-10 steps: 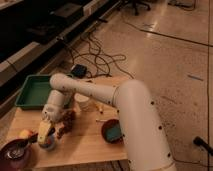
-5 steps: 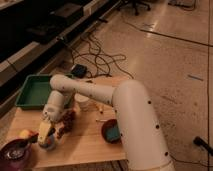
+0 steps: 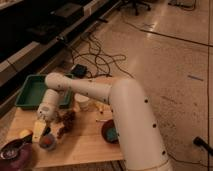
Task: Wipe purple bowl with brush
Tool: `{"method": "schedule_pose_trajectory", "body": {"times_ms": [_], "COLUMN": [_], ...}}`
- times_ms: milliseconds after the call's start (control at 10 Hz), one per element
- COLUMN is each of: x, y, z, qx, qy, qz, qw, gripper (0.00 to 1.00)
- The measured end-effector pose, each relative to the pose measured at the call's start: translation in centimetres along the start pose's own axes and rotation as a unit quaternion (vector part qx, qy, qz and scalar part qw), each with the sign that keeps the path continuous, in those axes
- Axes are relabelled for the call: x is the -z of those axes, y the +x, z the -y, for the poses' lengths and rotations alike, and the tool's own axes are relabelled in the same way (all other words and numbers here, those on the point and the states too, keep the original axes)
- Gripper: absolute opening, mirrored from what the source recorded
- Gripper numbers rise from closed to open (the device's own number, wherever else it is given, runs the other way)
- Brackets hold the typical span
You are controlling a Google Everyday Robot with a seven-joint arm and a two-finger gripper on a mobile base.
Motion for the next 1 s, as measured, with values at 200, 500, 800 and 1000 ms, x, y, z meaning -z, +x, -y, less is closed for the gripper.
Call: {"method": "schedule_pose_trajectory", "body": {"times_ms": [200, 500, 800, 1000], "x": [0.2, 0.0, -0.6, -0.8], "y": [1.9, 3.5, 3.5, 2.1], "z": [0.0, -0.1, 0.1, 0.4], "qx": [0.008, 0.014, 0.009, -0.003], "qy": [0.001, 0.002, 0.002, -0.001], "qz": [0.004, 0.012, 0.02, 0.02], "qw": [1.0, 0.9998, 0.9998, 0.9998], "gripper": [0.0, 0.0, 0.0, 0.0]}}
